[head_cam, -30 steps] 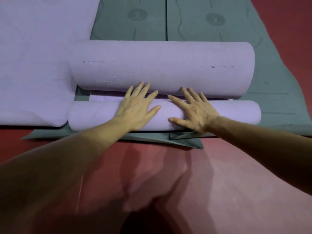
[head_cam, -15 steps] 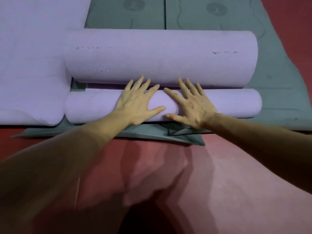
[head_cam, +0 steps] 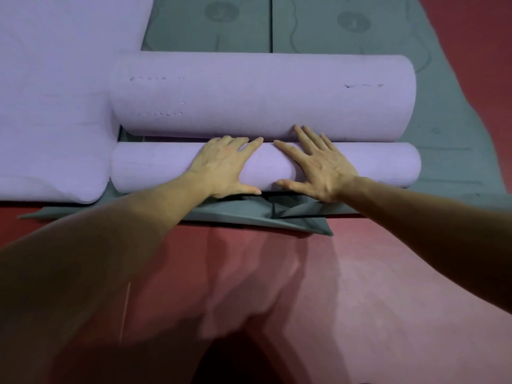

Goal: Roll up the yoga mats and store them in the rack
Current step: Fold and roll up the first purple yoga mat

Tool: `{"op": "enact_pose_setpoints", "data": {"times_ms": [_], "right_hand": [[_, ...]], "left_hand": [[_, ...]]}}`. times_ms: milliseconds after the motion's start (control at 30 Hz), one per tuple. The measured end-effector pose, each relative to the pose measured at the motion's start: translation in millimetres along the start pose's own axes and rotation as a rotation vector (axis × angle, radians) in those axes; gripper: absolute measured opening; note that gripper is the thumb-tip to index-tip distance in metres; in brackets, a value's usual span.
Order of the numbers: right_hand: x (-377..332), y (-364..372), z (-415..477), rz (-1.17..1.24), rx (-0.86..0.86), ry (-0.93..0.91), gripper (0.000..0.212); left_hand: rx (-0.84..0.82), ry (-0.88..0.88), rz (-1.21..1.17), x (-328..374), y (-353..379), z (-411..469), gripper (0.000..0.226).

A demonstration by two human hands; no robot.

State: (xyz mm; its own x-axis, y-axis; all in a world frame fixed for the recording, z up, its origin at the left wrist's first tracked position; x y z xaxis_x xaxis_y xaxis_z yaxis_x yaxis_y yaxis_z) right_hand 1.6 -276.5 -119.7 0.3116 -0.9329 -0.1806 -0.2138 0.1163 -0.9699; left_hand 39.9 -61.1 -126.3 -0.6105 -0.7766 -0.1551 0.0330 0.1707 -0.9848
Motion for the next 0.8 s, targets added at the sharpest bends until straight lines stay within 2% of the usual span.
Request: {"op": "enact_pose_setpoints", "data": {"times_ms": [233, 500, 700, 800], "right_hand": [[-11.5, -7.8, -29.8, 0.005, 0.004, -0.014, 0.096], [-43.7, -4.7, -62.2, 0.078, 0.014, -0.167, 0.096], [-40.7, 4.8, -54.4, 0.039, -0.08, -0.114, 0.088], [-29.1, 0.9, -38.7, 0.015, -0.068, -0.08, 0.09]], "left_hand": [[0.179, 0.027, -0.021, 10.0, -8.2, -24.8, 0.1], [0.232, 0.072, -0.065, 38.3, -15.6, -72.5, 0.096], [0.096, 0.039, -0.081, 37.5, -4.3, -66.1, 0.101], [0.022, 0.054, -0.08, 36.9, 1.3, -62.8, 0.104]]}}
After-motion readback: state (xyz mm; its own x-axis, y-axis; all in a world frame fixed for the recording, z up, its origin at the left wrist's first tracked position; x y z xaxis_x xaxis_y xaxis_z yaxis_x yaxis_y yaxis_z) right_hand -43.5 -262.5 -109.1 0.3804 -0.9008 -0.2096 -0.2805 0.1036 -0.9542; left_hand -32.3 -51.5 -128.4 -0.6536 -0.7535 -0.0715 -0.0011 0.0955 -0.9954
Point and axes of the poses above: each hand's wrist, its own z-axis towards the middle knuckle, its own y-axis out of the palm, x = y × z, the point moved 4 cm from there along z, towards the middle knuckle, and after that the axes turned 7 degrees about z, right-handed, at the moved point
